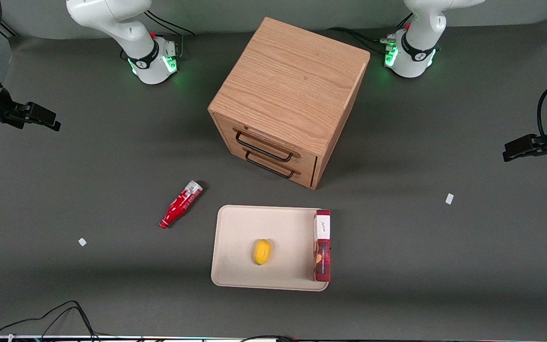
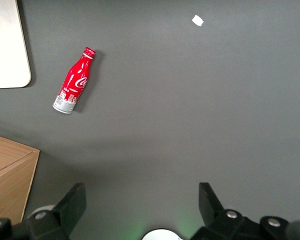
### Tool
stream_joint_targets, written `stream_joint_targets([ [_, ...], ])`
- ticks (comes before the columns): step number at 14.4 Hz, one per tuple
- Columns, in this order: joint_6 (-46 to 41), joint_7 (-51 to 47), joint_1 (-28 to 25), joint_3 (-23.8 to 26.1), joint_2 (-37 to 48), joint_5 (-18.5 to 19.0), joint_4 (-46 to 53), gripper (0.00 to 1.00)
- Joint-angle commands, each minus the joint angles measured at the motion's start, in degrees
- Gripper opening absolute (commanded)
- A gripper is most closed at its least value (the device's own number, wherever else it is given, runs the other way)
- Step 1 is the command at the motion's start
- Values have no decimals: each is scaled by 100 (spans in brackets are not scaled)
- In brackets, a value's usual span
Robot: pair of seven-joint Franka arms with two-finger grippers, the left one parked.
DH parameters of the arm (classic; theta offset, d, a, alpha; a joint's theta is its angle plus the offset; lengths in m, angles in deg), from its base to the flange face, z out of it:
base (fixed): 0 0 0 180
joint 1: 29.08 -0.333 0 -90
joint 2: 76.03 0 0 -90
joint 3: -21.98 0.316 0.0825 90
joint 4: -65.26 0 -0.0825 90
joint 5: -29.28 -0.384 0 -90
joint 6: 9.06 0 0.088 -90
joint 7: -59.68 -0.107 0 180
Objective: Place coke bottle on tray
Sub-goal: 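Move the right gripper out toward the red Coca-Cola bottle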
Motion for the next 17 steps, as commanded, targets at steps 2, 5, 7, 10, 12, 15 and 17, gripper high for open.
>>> stream_joint_targets([
  [2, 57, -120, -53, -12, -142, -5, 154, 100],
  [5, 75, -216, -70, -12, -379, -31, 356, 100],
  [7, 258, -303, -175, 5, -581, -276, 392, 100],
  [10, 890, -637, -185, 267, -1107, -524, 313, 100],
  [12, 1408, -1250, -193, 540, -1494, -533, 243, 100],
  [15, 2401, -1832, -202, 849, -2039, -533, -117, 100],
  [17, 2894, -2157, -211, 945, -2399, -533, -232, 100],
])
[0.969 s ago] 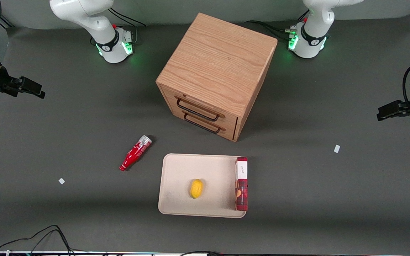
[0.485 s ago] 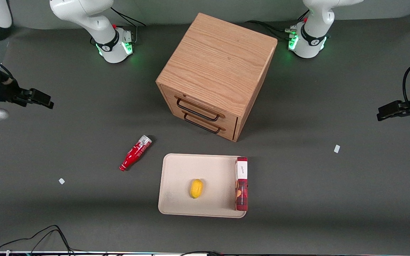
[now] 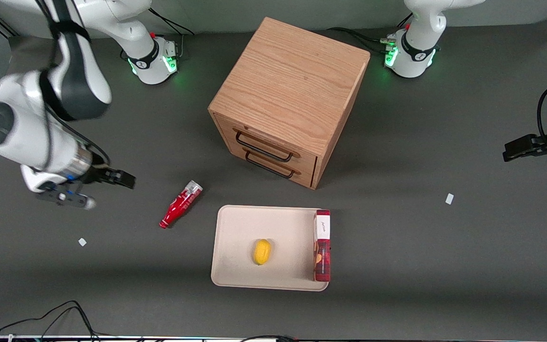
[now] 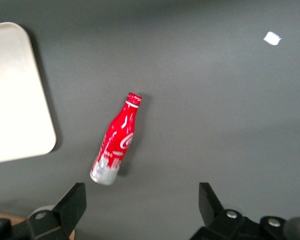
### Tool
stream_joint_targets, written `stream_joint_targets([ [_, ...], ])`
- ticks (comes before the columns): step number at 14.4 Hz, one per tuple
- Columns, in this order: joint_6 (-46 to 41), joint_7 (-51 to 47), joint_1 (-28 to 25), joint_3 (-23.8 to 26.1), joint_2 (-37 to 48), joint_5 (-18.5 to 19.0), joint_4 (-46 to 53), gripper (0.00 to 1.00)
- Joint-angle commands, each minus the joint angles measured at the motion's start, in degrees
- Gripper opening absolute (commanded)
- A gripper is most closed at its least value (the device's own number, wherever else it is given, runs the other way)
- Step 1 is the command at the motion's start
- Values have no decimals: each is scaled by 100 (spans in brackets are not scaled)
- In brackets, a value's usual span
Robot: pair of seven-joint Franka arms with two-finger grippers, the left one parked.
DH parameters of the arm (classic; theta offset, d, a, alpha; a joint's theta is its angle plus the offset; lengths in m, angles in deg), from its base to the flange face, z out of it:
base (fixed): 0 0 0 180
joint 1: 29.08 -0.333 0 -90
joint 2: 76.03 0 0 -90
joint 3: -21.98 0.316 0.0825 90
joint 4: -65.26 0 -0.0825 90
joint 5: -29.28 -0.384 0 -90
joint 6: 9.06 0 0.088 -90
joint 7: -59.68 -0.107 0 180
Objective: Place coke bottle on tray
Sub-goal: 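Lower the right gripper over the bottle neck and close on it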
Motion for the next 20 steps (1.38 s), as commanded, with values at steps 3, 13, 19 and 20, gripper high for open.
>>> stream_joint_targets([
  [3, 1194, -872, 16, 262, -827, -79, -334, 100],
  [13, 3016, -1796, 42, 658, -1760, -79, -977, 100],
  [19, 3465, -1805, 42, 685, -1875, -79, -1153, 89],
  [20, 3465, -1796, 42, 685, -1875, -79, -1135, 79],
])
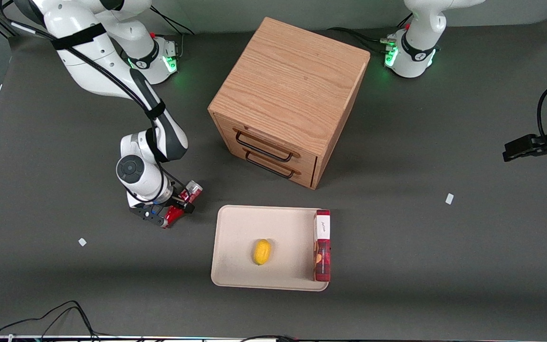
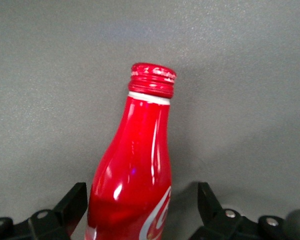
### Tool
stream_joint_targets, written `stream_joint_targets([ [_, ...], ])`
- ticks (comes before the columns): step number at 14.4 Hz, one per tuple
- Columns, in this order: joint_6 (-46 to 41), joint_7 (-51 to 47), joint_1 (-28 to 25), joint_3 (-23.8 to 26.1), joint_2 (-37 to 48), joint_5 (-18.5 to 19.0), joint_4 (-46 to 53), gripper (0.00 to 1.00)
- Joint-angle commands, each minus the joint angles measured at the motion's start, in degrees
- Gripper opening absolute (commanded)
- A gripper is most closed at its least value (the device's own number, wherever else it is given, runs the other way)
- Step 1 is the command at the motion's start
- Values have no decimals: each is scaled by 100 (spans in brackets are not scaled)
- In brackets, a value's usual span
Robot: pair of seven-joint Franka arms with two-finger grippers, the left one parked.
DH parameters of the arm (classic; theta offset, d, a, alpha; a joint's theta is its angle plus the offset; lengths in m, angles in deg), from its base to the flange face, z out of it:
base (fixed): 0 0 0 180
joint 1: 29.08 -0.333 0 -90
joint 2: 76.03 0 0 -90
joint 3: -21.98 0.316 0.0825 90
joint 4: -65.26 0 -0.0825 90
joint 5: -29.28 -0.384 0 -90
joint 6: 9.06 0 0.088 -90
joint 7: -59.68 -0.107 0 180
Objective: Place coke bottle on tray
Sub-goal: 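Lift the bottle with the right gripper and turn it upright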
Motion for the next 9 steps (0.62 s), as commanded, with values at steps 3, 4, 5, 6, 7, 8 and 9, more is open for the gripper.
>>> stream_joint_targets([
  [3, 79, -56, 42, 46, 59, -75, -14, 37],
  [4, 70, -30, 51, 46, 77, -75, -5, 26],
  [5, 52, 5, 69, 46, 103, -75, 3, 16],
  [6, 17, 14, 69, 46, 147, -75, 12, 9],
  [7, -114, 23, 69, 46, 182, -75, 38, 3],
  [8, -315, 23, 69, 46, 261, -67, 143, 0],
  [9, -622, 49, 78, 46, 331, -67, 275, 0],
])
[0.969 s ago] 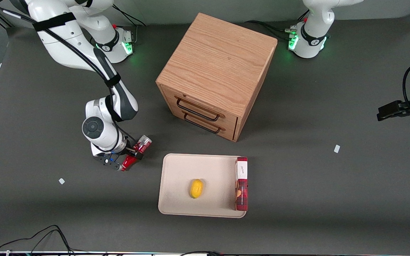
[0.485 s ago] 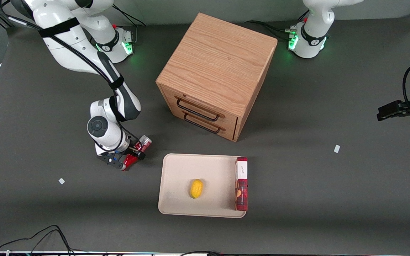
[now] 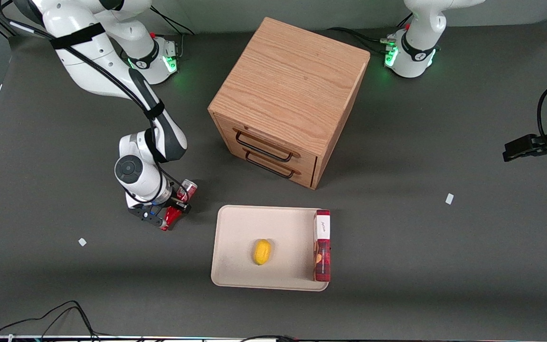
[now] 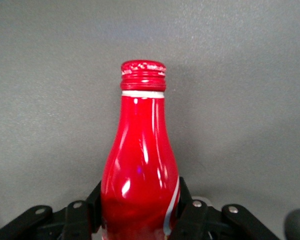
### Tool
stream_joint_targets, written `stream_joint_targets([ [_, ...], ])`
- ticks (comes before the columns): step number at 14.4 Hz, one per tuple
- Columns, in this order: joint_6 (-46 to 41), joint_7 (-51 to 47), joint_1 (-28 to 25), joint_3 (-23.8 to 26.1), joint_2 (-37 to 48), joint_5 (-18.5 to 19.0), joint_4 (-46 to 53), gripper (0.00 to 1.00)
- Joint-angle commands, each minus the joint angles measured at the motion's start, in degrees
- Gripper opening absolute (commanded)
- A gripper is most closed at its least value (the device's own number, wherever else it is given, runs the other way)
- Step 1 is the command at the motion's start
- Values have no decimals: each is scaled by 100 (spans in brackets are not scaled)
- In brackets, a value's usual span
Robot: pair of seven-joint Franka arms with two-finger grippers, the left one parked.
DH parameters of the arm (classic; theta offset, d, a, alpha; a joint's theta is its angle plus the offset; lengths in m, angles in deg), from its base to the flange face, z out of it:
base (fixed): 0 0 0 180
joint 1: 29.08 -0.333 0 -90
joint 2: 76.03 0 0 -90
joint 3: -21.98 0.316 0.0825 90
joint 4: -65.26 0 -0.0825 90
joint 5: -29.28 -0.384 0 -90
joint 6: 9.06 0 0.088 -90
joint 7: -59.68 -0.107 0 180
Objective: Place coke bottle on tray
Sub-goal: 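Lift the bottle with the right gripper and turn it upright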
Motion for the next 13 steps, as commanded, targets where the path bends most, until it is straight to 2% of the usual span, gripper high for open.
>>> stream_joint_targets([
  [1, -858, 66, 59, 36, 383, -66, 368, 0],
  [6, -2774, 153, 85, -25, 560, -23, 1913, 0],
  [10, -3391, 470, 7, -8, 227, -14, 3319, 0],
  [13, -3463, 1310, -90, 54, -168, -31, 4208, 0],
])
